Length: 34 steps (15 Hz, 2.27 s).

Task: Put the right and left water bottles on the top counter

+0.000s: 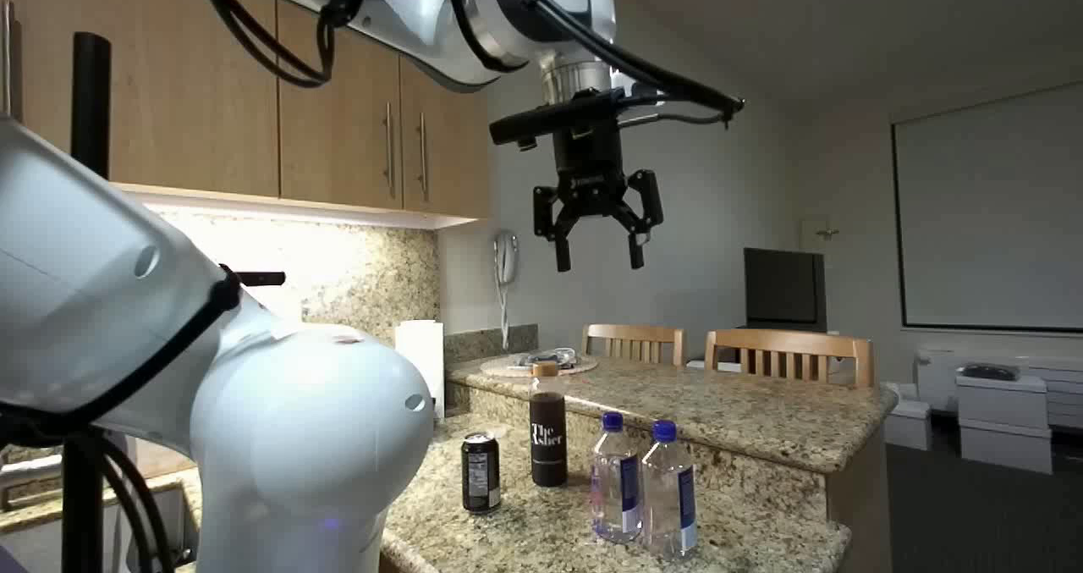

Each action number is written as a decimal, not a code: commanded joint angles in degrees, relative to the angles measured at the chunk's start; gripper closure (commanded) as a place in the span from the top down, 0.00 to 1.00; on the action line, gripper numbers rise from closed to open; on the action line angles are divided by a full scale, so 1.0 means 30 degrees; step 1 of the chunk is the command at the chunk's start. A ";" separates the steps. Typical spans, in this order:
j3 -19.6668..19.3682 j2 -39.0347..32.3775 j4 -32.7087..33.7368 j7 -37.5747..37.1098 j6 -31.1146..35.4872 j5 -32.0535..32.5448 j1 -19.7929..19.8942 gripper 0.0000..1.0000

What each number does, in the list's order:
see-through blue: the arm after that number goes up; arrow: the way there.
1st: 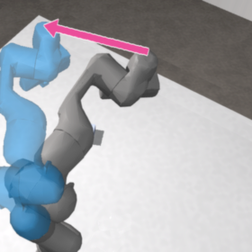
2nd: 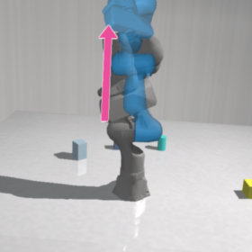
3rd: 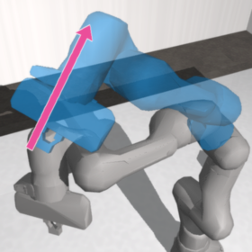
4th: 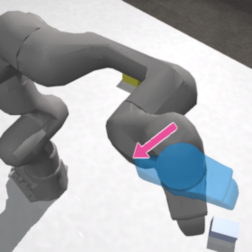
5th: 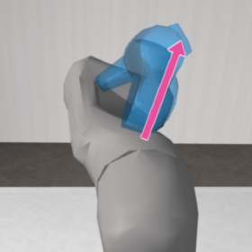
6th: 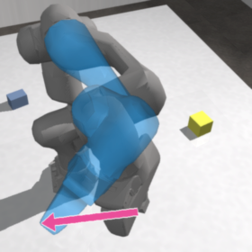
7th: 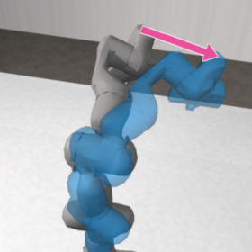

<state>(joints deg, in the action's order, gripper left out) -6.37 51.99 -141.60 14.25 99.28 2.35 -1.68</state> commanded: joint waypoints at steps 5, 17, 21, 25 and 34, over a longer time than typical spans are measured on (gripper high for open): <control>-0.0008 -0.0016 0.0034 -0.0018 -0.0028 0.0007 -0.0023 1.00; -0.0152 -0.1286 -0.0106 0.0008 0.2026 -0.0146 -0.0108 1.00; -0.0341 -0.2526 0.0041 0.0205 0.2328 -0.0268 -0.0156 1.00; -0.0571 -0.3974 0.0075 0.0631 0.2582 -0.0369 -0.0299 1.00; -0.0166 -0.5381 0.0347 -0.0145 0.2763 -0.0336 -0.0088 1.00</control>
<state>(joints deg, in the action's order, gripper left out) -7.70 37.52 -140.72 14.24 105.87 2.15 -2.57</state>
